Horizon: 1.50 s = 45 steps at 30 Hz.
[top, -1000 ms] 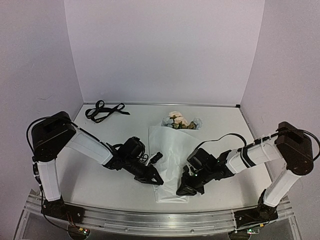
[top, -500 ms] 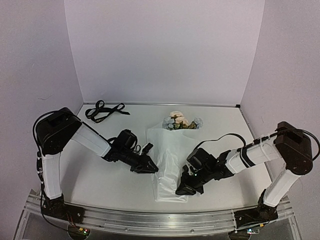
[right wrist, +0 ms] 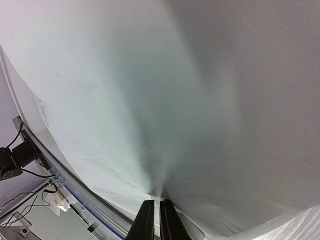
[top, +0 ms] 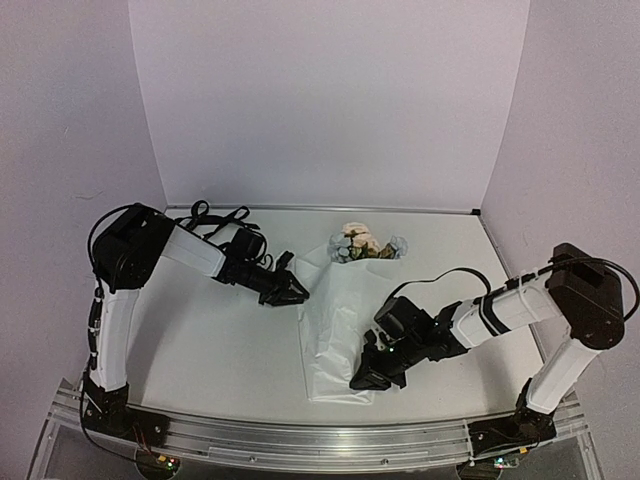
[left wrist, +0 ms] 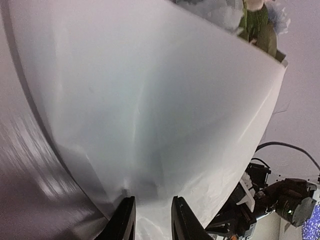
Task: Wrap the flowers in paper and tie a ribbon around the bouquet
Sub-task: Press the fold line of the folded bouquet.
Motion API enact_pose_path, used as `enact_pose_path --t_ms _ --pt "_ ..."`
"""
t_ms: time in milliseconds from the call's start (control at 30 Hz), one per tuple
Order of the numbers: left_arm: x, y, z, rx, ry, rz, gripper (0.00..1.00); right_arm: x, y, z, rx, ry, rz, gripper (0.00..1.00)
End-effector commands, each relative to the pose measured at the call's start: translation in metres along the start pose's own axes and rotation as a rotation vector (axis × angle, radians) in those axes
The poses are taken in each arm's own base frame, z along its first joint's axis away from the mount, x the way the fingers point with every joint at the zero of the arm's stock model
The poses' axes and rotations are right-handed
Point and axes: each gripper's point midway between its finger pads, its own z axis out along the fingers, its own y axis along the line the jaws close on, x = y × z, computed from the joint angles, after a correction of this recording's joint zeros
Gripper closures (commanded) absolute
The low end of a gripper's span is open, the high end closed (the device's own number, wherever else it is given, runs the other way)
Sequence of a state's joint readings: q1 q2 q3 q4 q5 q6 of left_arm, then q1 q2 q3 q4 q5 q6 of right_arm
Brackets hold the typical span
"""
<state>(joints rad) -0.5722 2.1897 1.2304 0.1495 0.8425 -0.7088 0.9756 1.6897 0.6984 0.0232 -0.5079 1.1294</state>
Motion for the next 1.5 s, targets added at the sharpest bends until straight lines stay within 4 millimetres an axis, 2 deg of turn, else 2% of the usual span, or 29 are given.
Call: enact_pose_path --t_ms 0,167,400,533,667,767,833,900,933,967,1000,1100,1200,1300,1400,1467 --pt "-0.04 0.026 -0.012 -0.043 -0.031 -0.016 0.73 0.009 -0.048 0.011 0.146 0.023 0.057 0.93" --pt "-0.083 0.031 -0.018 -0.028 -0.047 0.012 0.73 0.009 -0.048 0.012 0.141 0.026 0.061 0.93" --pt "-0.139 0.017 -0.028 -0.007 -0.092 0.083 0.72 0.005 -0.038 0.01 0.12 0.011 0.061 0.93" --pt "-0.157 -0.003 -0.042 -0.004 -0.121 0.14 0.72 -0.003 -0.023 0.004 0.084 -0.018 0.058 0.93" --pt "-0.167 -0.033 -0.068 -0.039 -0.169 0.219 0.67 -0.014 0.01 -0.009 0.015 -0.05 0.036 0.93" --pt "-0.166 -0.058 -0.089 -0.063 -0.207 0.259 0.63 -0.018 0.033 -0.024 -0.013 -0.067 -0.006 0.92" --pt "-0.158 -0.069 -0.101 -0.078 -0.227 0.269 0.6 -0.02 0.042 -0.035 -0.012 -0.084 -0.038 0.9" --pt "-0.142 -0.081 -0.108 -0.093 -0.236 0.281 0.6 -0.022 0.045 -0.045 0.003 -0.106 -0.067 0.88" --pt "-0.132 -0.083 -0.108 -0.099 -0.233 0.28 0.6 -0.024 0.045 -0.05 0.013 -0.115 -0.08 0.87" --pt "-0.12 -0.096 -0.109 -0.092 -0.234 0.297 0.61 -0.026 0.045 -0.053 0.018 -0.122 -0.084 0.86" --pt "-0.106 -0.101 -0.105 -0.09 -0.224 0.299 0.62 -0.029 0.045 -0.055 0.021 -0.127 -0.083 0.85" --pt "-0.055 -0.125 -0.084 -0.068 -0.17 0.334 0.66 -0.04 0.046 -0.058 0.021 -0.136 -0.062 0.83" --pt "-0.005 -0.14 -0.051 -0.034 -0.094 0.341 0.71 -0.045 0.042 -0.057 0.027 -0.132 -0.039 0.83" --pt "0.034 -0.144 -0.018 0.001 -0.016 0.321 0.74 -0.043 0.031 -0.053 0.05 -0.125 -0.028 0.92" --pt "0.06 -0.139 0.011 0.023 0.057 0.313 0.75 -0.038 0.012 -0.05 0.089 -0.118 -0.02 0.87" --pt "0.065 -0.127 0.024 0.018 0.095 0.291 0.76 -0.034 0.001 -0.048 0.108 -0.112 -0.019 0.87"
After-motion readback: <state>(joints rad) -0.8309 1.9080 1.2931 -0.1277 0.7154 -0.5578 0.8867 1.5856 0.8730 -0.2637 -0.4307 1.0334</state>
